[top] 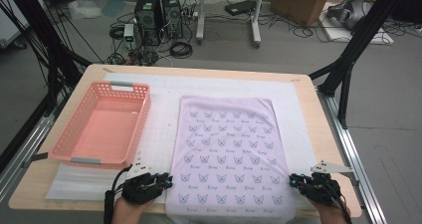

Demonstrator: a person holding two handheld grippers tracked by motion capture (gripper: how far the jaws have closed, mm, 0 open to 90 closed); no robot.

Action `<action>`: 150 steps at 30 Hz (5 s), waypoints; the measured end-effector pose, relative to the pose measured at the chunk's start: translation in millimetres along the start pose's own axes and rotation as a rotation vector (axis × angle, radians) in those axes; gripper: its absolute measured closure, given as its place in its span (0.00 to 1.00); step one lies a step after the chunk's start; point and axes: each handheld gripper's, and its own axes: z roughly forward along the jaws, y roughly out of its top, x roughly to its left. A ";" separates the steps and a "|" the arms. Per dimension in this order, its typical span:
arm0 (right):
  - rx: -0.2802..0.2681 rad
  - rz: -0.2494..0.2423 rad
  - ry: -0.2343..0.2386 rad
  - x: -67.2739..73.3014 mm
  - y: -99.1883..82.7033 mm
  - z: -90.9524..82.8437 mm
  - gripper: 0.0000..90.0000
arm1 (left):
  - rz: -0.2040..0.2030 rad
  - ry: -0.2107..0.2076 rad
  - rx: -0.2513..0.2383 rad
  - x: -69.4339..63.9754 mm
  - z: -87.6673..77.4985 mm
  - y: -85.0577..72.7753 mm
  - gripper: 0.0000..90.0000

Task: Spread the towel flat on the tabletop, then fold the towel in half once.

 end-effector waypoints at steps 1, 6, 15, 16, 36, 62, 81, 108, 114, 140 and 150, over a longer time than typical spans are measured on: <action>-0.034 0.013 -0.005 -1.5 1.6 -0.8 0.72 | -0.010 0.006 -0.014 2.1 1.3 2.0 0.65; -0.075 0.018 -0.035 -3.1 10.6 9.5 0.74 | -0.006 0.021 -0.015 9.7 14.9 14.1 0.63; -0.014 0.003 -0.046 -1.1 12.3 22.1 0.98 | 0.089 0.099 0.041 -4.4 22.1 16.5 0.98; -0.014 0.000 -0.043 -1.5 11.8 20.9 0.98 | 0.079 0.093 0.045 -3.9 20.3 15.9 0.98; -0.144 -0.028 -0.076 -4.9 5.2 -1.5 0.48 | 0.069 -0.016 -0.131 7.3 7.6 20.4 0.45; -0.329 -0.070 -0.103 -3.8 17.5 -11.5 0.23 | 0.144 -0.048 -0.261 15.1 18.5 45.8 0.24; -0.301 -0.069 -0.072 -5.1 26.6 5.1 0.23 | 0.102 -0.034 -0.235 24.1 20.0 44.1 0.24; -0.139 0.064 -0.088 -61.7 84.5 69.6 0.21 | 0.005 0.103 -0.033 63.2 110.8 107.8 0.36; -0.066 0.048 -0.085 -67.9 99.8 91.7 0.25 | 0.024 0.166 0.010 67.7 125.8 113.4 0.35; -0.025 -0.003 -0.123 -65.4 127.4 113.4 0.97 | -0.085 0.227 -0.083 75.8 113.7 118.4 0.98; -0.108 -0.016 -0.056 -53.6 119.1 75.4 0.97 | -0.047 0.154 -0.110 59.8 81.5 118.8 0.98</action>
